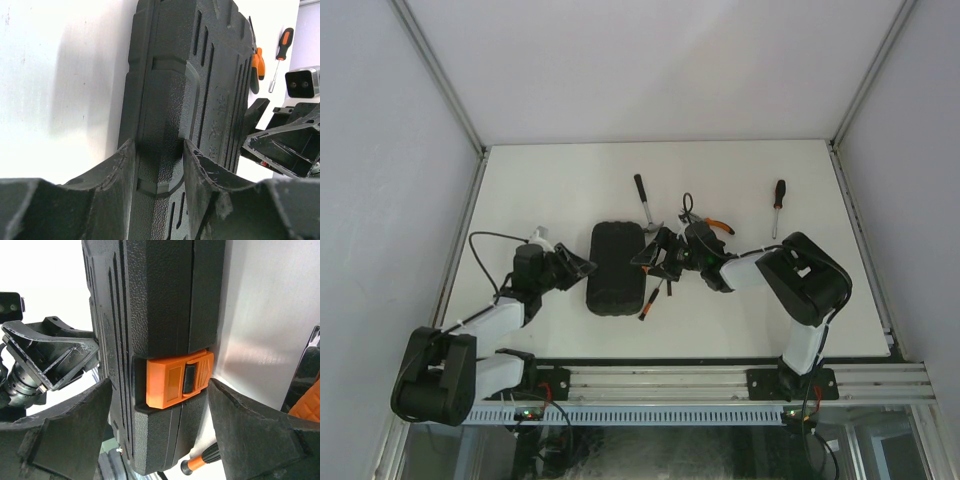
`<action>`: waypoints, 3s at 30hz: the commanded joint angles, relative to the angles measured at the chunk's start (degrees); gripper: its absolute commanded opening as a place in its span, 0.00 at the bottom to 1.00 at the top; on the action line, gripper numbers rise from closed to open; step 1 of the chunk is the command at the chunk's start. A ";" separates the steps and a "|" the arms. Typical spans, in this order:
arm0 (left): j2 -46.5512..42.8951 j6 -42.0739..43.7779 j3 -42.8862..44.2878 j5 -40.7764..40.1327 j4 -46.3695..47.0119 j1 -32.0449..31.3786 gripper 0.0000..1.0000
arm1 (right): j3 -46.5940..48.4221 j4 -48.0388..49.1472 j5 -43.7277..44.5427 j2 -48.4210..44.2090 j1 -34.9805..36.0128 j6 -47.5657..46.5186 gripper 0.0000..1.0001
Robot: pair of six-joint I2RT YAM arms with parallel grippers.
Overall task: Sort the tools into containers
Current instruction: Move the storage box to the center of the board, then open the storage box at the center of the board.
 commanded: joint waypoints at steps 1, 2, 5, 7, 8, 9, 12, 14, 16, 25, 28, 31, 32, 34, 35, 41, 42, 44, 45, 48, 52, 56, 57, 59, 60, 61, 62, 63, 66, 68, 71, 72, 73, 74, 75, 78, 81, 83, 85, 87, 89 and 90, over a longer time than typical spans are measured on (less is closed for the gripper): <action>1.58 -0.52 -4.09 -2.14 -4.87 1.86 0.09 | 1.00 1.91 -0.11 -0.31 -0.29 -0.87 0.76; 1.86 -0.93 -4.47 -1.49 -3.88 2.23 0.07 | 0.98 1.91 -0.09 -0.35 -0.32 -0.93 0.76; 3.15 -2.16 -5.53 1.19 -0.74 3.39 0.04 | 0.99 1.90 -0.15 -0.44 -0.37 -1.04 0.76; 4.29 -2.69 -6.07 2.42 1.07 4.20 0.03 | 0.98 2.00 -0.17 -0.51 -0.40 -1.12 0.76; 5.00 -2.79 -6.21 2.91 1.88 4.48 0.02 | 0.94 2.14 -0.18 -0.53 -0.39 -1.17 0.76; 5.34 -2.79 -6.28 3.17 2.19 4.55 0.02 | 0.95 2.35 -0.14 -0.53 -0.36 -1.28 0.76; 5.53 -2.57 -6.46 3.28 2.40 4.61 0.02 | 0.96 3.57 -0.26 -0.70 -0.33 -1.48 0.76; 5.44 -2.34 -6.40 3.07 2.06 4.65 0.01 | 1.05 4.79 -0.47 -0.58 -0.30 -1.40 0.76; 5.29 -2.23 -6.38 2.96 1.85 4.67 0.01 | 1.46 5.08 -0.79 -0.25 -0.32 -1.32 0.76; 5.30 -1.63 -6.38 2.58 0.97 4.66 0.00 | 3.55 6.35 -1.44 3.42 -0.33 0.10 0.76; 5.67 -1.48 -6.25 2.90 1.29 4.66 0.00 | 4.55 6.90 -2.76 4.77 -0.33 0.29 0.76; 6.19 -1.09 -6.04 3.24 1.40 4.67 0.00 | 5.14 7.95 -3.98 5.71 -0.25 0.68 0.76; 6.49 -1.01 -6.03 3.48 1.65 4.67 0.00 | 5.38 8.35 -4.52 6.00 -0.10 0.77 0.76; 7.01 -0.91 -6.11 4.11 2.48 4.68 0.00 | 5.83 9.55 -5.67 6.67 0.00 1.25 0.76; 7.24 -0.91 -6.19 4.51 2.87 4.71 0.00 | 6.04 10.24 -6.41 7.00 0.09 1.53 0.76; 7.90 -0.64 -6.33 6.25 4.44 4.66 0.08 | 6.46 13.10 -7.60 6.37 0.85 2.43 0.74; 7.83 -0.64 -6.42 6.41 4.60 4.66 0.10 | 6.64 12.93 -7.61 6.02 0.97 2.28 0.72; 7.54 -0.63 -6.38 6.76 4.66 4.66 0.14 | 7.00 12.24 -7.40 5.07 1.29 1.92 0.69; 7.35 -0.63 -6.44 6.82 4.66 4.66 0.16 | 7.17 11.60 -7.08 4.52 1.46 1.57 0.68; 6.66 -0.64 -6.46 7.21 4.66 4.66 0.20 | 7.60 8.30 -5.58 2.47 2.02 -0.21 0.63; 5.22 -0.81 -6.55 7.65 4.58 4.66 0.32 | 7.70 3.46 -2.63 -1.02 2.57 -3.63 0.56; 1.86 -1.00 -6.24 7.58 2.52 4.71 0.54 | 8.17 -4.16 1.65 -5.23 3.05 -8.73 0.53; 0.50 -1.00 -6.02 7.39 1.63 4.69 0.60 | 8.62 -6.65 2.82 -5.92 3.21 -10.22 0.52; -2.68 -0.93 -5.46 6.82 -0.91 4.66 0.68 | 9.74 -11.40 4.91 -6.93 3.51 -13.12 0.52; -4.56 -0.76 -5.01 6.35 -2.44 4.66 0.71 | 10.21 -13.45 6.17 -7.33 3.68 -14.36 0.51; -6.66 -0.43 -4.46 5.59 -4.38 4.66 0.74 | 10.71 -15.22 6.86 -7.69 3.86 -15.58 0.51; -8.61 0.04 -3.85 4.69 -6.71 4.66 0.77 | 11.04 -16.63 7.55 -8.00 3.97 -16.59 0.50; -10.59 0.69 -3.12 3.79 -9.16 4.66 0.81 | 11.32 -17.93 8.00 -8.33 4.10 -18.17 0.49; -16.30 2.34 -1.01 1.20 -15.65 4.66 0.87 | 12.83 -22.98 9.45 -9.36 4.61 -22.21 0.48; -19.23 3.40 0.43 -0.07 -19.36 4.72 0.89 | 14.14 -26.25 10.46 -10.06 5.06 -25.27 0.47; -21.89 4.36 2.37 -0.93 -23.47 4.66 0.90 | 16.22 -31.37 12.01 -11.25 6.04 -29.49 0.46; -22.63 4.51 3.13 -1.04 -24.72 4.67 0.90 | 16.73 -32.80 12.46 -11.76 6.46 -30.70 0.46; -23.09 4.58 3.58 -1.16 -25.49 4.66 0.90 | 17.28 -34.41 13.04 -12.16 6.94 -31.87 0.46; -23.53 4.61 4.00 -1.23 -26.09 4.69 0.90 | 17.77 -35.92 13.52 -12.50 7.42 -33.01 0.46; -23.87 4.65 4.32 -1.30 -26.44 4.74 0.90 | 18.19 -37.59 14.03 -12.97 7.81 -33.87 0.45; -24.52 5.06 5.13 -1.64 -27.33 4.69 0.90 | 19.24 -42.54 16.33 -14.67 8.99 -36.69 0.45; -24.49 6.08 6.04 -1.53 -28.12 4.66 0.90 | 19.30 -47.25 19.12 -16.86 9.57 -39.66 0.45; -24.50 6.77 6.69 -1.44 -28.62 4.70 0.90 | 19.31 -50.08 21.31 -18.22 10.12 -41.95 0.45; -24.45 7.57 7.32 -1.42 -28.89 4.70 0.90 | 19.30 -52.64 24.27 -19.16 11.01 -44.80 0.45; -24.39 8.54 8.06 -0.74 -28.89 4.67 0.89 | 19.30 -54.77 27.26 -19.69 12.48 -47.85 0.45; -24.46 9.79 8.81 1.80 -27.75 4.66 0.88 | 19.30 -56.65 30.31 -19.81 13.93 -50.91 0.45; -24.60 10.22 9.42 2.91 -27.54 4.67 0.88 | 19.26 -57.13 31.96 -19.77 14.86 -52.45 0.45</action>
